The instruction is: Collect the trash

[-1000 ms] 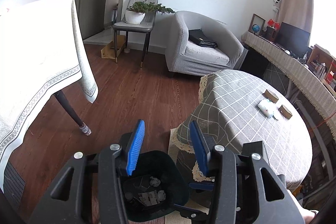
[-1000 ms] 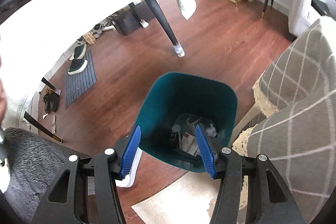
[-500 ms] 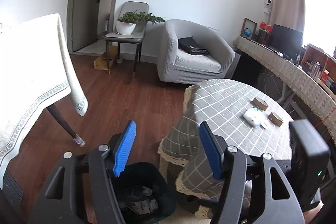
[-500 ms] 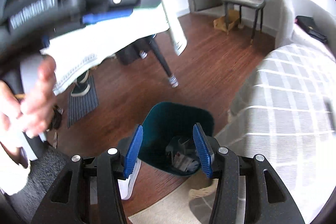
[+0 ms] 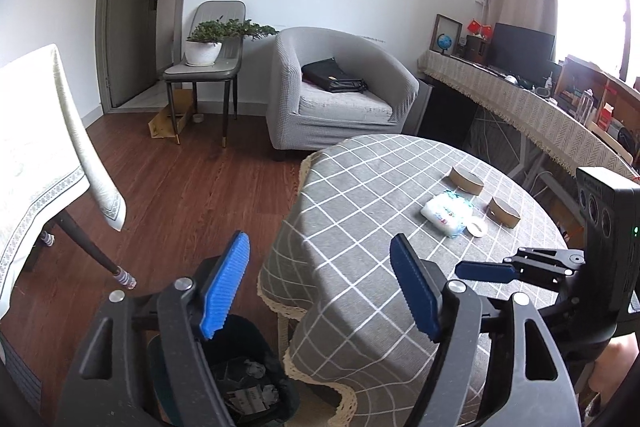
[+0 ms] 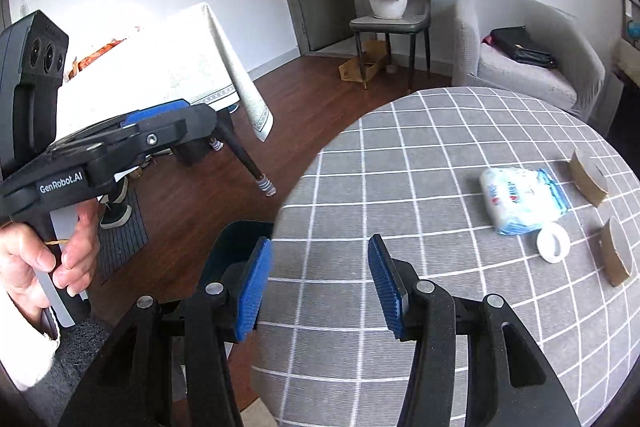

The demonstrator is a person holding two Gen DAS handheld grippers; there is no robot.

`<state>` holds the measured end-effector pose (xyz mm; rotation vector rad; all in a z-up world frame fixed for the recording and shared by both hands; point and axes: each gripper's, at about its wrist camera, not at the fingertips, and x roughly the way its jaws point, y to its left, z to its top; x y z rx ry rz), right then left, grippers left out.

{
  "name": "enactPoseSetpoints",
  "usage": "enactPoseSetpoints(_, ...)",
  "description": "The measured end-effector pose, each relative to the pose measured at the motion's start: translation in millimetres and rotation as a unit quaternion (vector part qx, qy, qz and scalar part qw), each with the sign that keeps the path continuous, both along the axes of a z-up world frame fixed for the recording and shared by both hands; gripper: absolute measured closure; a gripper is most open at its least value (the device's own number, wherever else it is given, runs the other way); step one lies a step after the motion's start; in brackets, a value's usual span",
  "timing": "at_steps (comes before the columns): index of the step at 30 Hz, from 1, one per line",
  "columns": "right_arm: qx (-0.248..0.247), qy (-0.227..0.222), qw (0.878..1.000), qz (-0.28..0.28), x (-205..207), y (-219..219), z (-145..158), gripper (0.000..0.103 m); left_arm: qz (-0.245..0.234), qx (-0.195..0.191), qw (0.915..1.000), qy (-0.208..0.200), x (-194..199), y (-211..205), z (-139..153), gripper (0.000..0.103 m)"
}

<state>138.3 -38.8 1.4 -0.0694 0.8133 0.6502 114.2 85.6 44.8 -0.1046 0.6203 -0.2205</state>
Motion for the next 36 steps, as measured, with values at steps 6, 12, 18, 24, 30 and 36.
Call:
enactPoseSetpoints(6, -0.002, 0.002, 1.0, -0.02, 14.3, -36.8, -3.0, 0.052, -0.022, 0.009, 0.9997, 0.007, 13.9, -29.6, -9.1, 0.027)
enactPoseSetpoints(12, -0.009, 0.0, 0.999, -0.04, 17.7, -70.9, -5.5, 0.052, -0.049, 0.028, 0.9984, 0.007, 25.4, -60.9, -18.8, 0.023)
enactPoseSetpoints(18, -0.017, 0.004, 0.998, -0.063, 30.5, -97.8, -11.0, 0.052, -0.062, 0.032, 0.9975, 0.014, 38.5, -82.9, -27.5, 0.021)
enactPoseSetpoints(24, -0.031, 0.001, 0.997, -0.078, 40.3, -111.6, -14.0, 0.052, -0.073, 0.017, 0.9969, 0.022, 49.3, -94.7, -31.6, 0.019)
enactPoseSetpoints(30, -0.04, 0.003, 0.995, -0.087, 51.5, -119.9, -19.7, 0.052, -0.102, 0.021, 0.9942, 0.029, 58.6, -114.2, -36.8, 0.019)
enactPoseSetpoints(36, -0.041, 0.013, 0.995, -0.088, 59.8, -125.0, -24.1, 0.057, -0.137, 0.03, 0.9896, 0.033, 65.0, -126.7, -35.7, 0.014)
